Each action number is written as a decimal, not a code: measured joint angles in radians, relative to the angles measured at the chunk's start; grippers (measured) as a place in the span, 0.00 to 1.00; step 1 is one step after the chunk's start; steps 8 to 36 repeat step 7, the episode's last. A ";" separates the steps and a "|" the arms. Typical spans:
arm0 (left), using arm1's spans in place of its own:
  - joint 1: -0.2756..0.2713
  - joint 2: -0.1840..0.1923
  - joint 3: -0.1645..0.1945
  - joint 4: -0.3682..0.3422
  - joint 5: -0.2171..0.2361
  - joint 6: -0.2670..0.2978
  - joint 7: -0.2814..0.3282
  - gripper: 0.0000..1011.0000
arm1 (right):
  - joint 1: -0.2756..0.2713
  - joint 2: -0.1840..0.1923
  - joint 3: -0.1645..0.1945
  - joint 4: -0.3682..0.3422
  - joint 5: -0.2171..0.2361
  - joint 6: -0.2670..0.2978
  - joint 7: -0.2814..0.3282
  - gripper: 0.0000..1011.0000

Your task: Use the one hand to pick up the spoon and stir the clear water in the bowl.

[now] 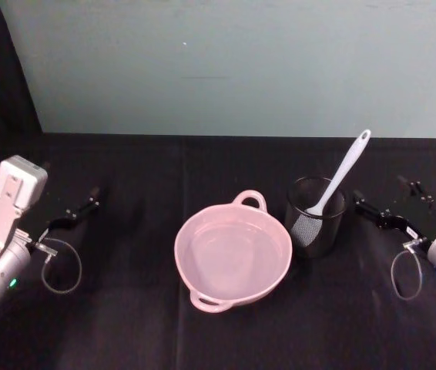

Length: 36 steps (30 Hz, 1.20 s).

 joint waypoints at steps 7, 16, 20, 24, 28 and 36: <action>0.000 0.000 0.000 0.000 0.000 0.000 0.000 0.99 | 0.000 0.000 0.000 0.000 0.000 0.000 0.000 0.99; 0.000 0.000 0.000 0.000 0.000 0.000 0.000 0.99 | 0.000 0.000 0.000 0.000 0.000 0.000 0.000 0.99; 0.000 0.000 0.000 0.000 0.000 0.000 0.000 0.99 | 0.000 0.000 0.000 0.000 0.000 0.000 0.000 0.99; 0.000 0.000 0.000 0.000 0.000 0.000 0.000 0.99 | 0.000 0.000 0.000 0.000 0.000 0.000 0.000 0.99; 0.000 0.000 0.000 0.000 0.000 0.000 0.000 0.99 | 0.000 0.000 0.000 0.000 0.000 0.000 0.000 0.99; 0.000 0.000 0.000 0.000 0.000 0.000 0.000 0.99 | 0.000 0.000 0.000 0.000 0.000 0.000 0.000 0.99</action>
